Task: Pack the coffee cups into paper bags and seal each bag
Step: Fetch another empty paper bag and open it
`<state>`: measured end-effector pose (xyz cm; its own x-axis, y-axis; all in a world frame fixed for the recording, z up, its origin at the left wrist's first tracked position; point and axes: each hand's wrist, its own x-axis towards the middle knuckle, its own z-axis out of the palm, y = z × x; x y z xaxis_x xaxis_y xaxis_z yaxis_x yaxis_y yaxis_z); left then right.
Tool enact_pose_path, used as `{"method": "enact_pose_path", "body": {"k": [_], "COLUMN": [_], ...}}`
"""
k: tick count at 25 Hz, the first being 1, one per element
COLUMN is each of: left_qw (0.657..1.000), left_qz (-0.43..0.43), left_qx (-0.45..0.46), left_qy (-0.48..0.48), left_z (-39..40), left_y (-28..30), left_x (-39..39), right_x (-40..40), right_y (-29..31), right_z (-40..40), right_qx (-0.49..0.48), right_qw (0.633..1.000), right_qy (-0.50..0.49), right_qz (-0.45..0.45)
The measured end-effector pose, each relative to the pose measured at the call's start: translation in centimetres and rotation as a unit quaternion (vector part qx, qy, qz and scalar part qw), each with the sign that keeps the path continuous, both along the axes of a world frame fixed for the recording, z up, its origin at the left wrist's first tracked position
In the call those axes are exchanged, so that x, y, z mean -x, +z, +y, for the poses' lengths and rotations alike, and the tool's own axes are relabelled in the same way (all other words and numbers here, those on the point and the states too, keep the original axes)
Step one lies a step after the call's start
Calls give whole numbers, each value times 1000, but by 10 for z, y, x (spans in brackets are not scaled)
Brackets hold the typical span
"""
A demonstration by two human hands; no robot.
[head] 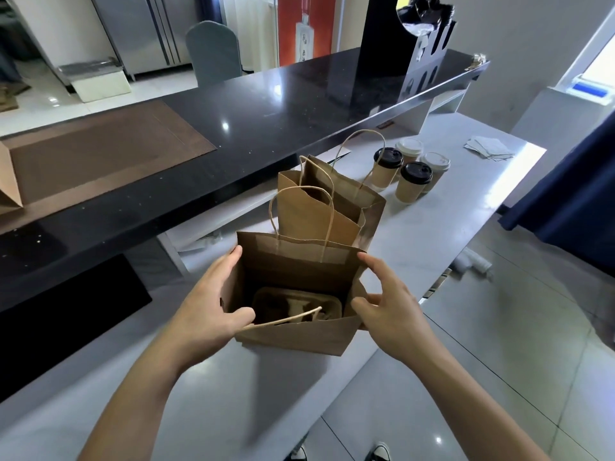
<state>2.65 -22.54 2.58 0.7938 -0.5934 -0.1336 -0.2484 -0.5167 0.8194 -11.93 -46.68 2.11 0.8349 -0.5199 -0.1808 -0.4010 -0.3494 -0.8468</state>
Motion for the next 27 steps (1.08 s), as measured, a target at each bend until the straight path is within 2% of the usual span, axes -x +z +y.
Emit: {"method": "enact_pose_path", "body": {"k": [8,19,27], "left_qw": [999,999,998], "left_qz": [-19,4,-14], "left_qx": [-27,-20,-22], "left_qy": [-23,-32,-65], "left_z": [-64,-232,-327], "left_y": [17,26,20], "left_x": [65,162,194], "right_x": [59,157,202], "right_y": [7,7,11], "right_z": [-72,-233,-318], "right_qx": [0,-4,10], "right_qw": [1000,999,997], "right_qy": [-9,-43,-72], "right_qz": [3,-20,-12]}}
